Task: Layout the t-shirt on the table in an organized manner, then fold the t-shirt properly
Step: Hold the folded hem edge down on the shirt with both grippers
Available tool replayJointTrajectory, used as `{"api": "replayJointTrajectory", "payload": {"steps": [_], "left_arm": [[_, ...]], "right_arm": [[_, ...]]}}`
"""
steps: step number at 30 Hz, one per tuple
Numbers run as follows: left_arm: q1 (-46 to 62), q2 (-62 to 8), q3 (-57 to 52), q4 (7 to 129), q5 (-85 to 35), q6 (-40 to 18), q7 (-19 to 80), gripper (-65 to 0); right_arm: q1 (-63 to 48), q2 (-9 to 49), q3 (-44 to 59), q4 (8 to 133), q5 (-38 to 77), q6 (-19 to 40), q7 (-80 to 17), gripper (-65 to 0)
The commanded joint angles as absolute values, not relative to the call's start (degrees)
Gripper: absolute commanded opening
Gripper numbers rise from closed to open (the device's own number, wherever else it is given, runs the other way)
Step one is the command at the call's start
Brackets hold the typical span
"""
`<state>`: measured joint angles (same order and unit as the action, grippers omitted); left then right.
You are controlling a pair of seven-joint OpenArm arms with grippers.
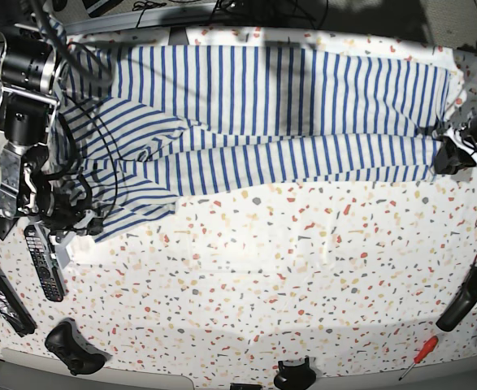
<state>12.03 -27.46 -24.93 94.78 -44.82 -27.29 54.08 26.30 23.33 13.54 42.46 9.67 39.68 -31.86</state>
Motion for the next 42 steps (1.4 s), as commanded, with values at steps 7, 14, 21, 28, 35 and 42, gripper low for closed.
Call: {"api": "replayJointTrajectory", "payload": {"steps": [7,14,21,28,35,42], "left_arm": [[11.6,-28.58,-25.45,95.83,-45.69,-27.53,53.17,-65.0],[11.57,-28.58,-25.47,95.85,-45.67,-27.57,53.12,-65.0],[11.6,-28.58,-25.47,95.85,-45.71,-31.27,53.08,-65.0],[11.7,-28.58,-25.47,95.85,-46.76,-34.87,53.01,-65.0],[17.12,-28.58,-25.47,100.2,-53.63,-36.97,55.55,-65.0],[24.21,-28.58,-25.47,106.83,-53.56,-36.97,55.75,-65.0]], "right_arm": [[28.56,24.29,13.63,43.27,11.31,40.0,-32.64,-65.0],[28.56,24.32,13.63,50.59,20.99,40.0,-40.95,-65.0],[20.08,24.32,13.65,67.33,26.72,40.0,-46.63,-65.0],[3.81,24.32,14.13,91.02,28.86,40.0,-47.07,-65.0],[-12.05,24.29,20.05,107.02,28.8,40.0,-47.2,-65.0],[-24.82,24.29,29.3,115.04,28.75,40.0,-46.74,-65.0]]}}
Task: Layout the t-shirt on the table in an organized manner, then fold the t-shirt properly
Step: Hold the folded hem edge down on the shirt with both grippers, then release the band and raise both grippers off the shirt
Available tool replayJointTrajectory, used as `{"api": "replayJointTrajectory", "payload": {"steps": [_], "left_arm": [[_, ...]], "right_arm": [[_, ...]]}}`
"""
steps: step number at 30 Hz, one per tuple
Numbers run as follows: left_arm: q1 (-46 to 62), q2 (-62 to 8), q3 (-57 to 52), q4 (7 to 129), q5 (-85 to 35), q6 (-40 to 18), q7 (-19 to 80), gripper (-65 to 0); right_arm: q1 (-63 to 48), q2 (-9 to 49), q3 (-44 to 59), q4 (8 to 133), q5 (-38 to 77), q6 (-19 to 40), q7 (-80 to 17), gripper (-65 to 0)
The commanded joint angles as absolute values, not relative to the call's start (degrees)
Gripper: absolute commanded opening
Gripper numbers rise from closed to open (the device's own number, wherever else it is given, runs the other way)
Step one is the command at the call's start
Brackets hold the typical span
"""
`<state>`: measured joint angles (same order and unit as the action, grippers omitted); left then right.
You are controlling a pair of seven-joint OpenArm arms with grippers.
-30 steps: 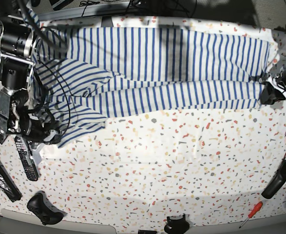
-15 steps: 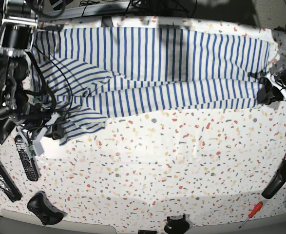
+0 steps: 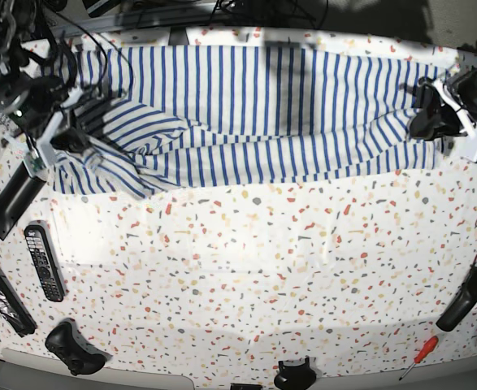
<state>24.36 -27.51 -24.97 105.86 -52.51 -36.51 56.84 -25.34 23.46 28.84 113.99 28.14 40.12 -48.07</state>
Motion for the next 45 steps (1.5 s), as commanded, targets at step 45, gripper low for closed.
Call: {"api": "replayJointTrajectory", "payload": {"steps": [45], "left_arm": [[29.69,-28.6,-25.47,107.7,-29.39,-35.2,51.35,-65.0]], "right_arm": [[-30.44,24.27,39.9,103.37,25.54,40.0,-43.92,-65.0]]}}
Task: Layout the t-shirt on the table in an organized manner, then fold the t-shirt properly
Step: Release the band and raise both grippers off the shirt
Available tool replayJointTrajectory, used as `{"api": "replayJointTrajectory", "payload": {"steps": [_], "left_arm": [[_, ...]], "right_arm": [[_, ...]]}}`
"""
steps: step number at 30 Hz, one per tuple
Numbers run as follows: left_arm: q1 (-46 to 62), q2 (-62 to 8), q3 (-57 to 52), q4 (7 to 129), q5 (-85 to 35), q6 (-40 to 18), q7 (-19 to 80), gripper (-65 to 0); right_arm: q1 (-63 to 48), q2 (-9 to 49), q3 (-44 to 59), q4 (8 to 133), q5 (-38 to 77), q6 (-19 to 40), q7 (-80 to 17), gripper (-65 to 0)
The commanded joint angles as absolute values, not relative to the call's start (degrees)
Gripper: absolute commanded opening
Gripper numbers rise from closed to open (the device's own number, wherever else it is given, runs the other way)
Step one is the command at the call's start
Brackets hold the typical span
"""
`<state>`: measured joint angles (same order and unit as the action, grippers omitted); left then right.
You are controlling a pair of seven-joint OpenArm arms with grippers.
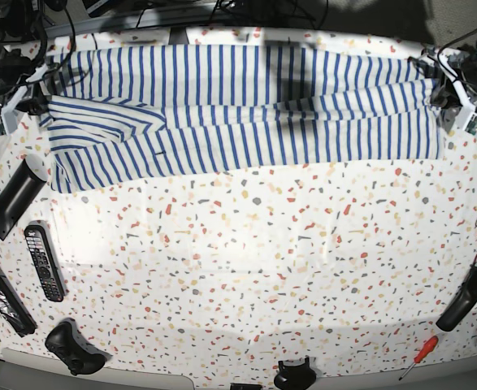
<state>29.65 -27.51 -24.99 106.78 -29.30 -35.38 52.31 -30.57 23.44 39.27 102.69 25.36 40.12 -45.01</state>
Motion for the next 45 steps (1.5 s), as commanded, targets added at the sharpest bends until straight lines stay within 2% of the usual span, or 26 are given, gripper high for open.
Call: {"api": "replayJointTrajectory", "payload": {"steps": [1,11,15,20,31,32,35,37,39,40,43,45], "left_arm": [[29.69,-28.6,-25.47,107.7,-29.39,-35.2,51.35,-65.0],[29.67,-28.58,-25.47,107.7,-29.36,-35.22,49.08,-65.0],[29.67,-28.58,-25.47,107.7,-29.28,-35.22,47.24,-65.0],[29.69,-28.58,-25.47,107.59,-23.46,-35.2,47.24,-65.0],[29.69,-28.56,-25.47,107.59,-24.64,-35.2,47.22,-65.0],[29.69,-28.56,-25.47,107.59,-24.67,-35.2,47.22,-63.2],[29.71,-28.56,-25.47,107.59,-24.64,-35.2,47.29,-42.5],[29.69,-28.56,-25.47,107.59,-24.67,-35.2,48.01,-35.8],[29.71,-28.58,-25.47,107.59,-24.64,-35.18,49.28,-35.1],[29.69,-28.58,-25.47,107.59,-24.62,-35.2,49.98,-35.1],[29.65,-28.6,-25.47,107.61,-23.4,-35.14,49.82,-35.1],[29.61,-28.6,-25.47,107.61,-21.32,-32.84,48.12,-35.1]], "right_arm": [[-30.41,24.29,39.9,103.04,25.54,40.0,-43.72,-65.0],[-28.84,24.27,39.9,100.29,25.52,37.6,-42.96,-65.0],[-28.58,24.27,39.9,100.25,25.47,35.0,-43.4,-65.0],[-28.58,24.29,39.9,100.25,22.98,31.18,-43.75,-65.0],[-28.58,24.27,39.9,100.2,22.74,31.05,-43.77,-65.0],[-28.58,24.27,39.9,100.2,22.76,31.14,-43.79,-65.0],[-28.58,24.29,39.9,100.2,22.74,32.97,-45.56,-65.0],[-28.6,24.29,39.9,100.2,22.68,33.28,-46.83,-49.5],[-28.6,24.29,39.9,100.2,21.71,33.21,-46.96,-36.8],[-28.58,24.29,39.9,100.2,20.69,33.21,-46.59,-33.2],[-28.58,24.34,39.9,100.2,16.93,32.97,-44.34,-31.8],[-28.56,24.49,39.9,100.22,14.7,32.95,-44.14,-31.8]]}}
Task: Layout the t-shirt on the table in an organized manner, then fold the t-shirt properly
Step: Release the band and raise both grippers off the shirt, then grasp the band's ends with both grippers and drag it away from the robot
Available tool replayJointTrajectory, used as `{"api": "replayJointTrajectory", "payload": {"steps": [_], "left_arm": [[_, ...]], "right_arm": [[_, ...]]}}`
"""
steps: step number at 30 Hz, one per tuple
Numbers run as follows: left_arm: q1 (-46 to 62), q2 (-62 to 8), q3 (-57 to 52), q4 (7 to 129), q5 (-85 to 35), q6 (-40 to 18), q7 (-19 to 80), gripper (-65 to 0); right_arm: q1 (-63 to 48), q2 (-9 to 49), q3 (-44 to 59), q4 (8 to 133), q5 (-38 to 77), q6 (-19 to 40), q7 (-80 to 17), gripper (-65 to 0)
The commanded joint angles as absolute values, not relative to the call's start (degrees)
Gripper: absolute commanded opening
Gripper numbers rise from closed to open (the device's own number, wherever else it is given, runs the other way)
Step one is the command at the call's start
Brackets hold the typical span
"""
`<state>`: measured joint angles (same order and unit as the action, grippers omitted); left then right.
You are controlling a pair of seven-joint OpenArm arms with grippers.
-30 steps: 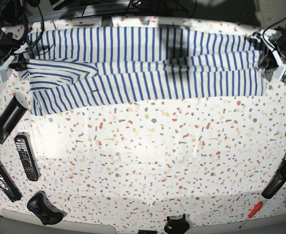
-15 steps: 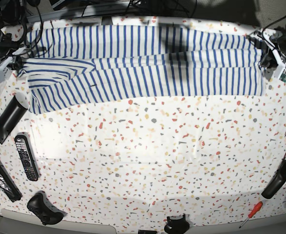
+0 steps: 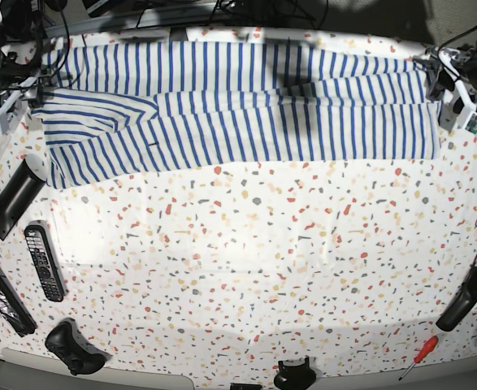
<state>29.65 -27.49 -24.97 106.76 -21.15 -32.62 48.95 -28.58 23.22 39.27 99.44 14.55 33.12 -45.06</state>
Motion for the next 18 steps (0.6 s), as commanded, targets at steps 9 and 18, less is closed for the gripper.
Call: {"api": "replayJointTrajectory", "payload": {"steps": [9,18], "left_arm": [[26.94,-28.56,-25.47,109.25,-23.22,-22.06,43.24,-35.1],[25.65,-23.7,-25.34,111.96,-32.58,-32.62,40.23,-35.2]], "right_arm": [[-27.0,26.65,40.18,101.19,15.55,21.82,-39.48,-31.8],[-19.46,23.38,39.7,101.82,34.76,36.25,-38.98,-31.9]]}}
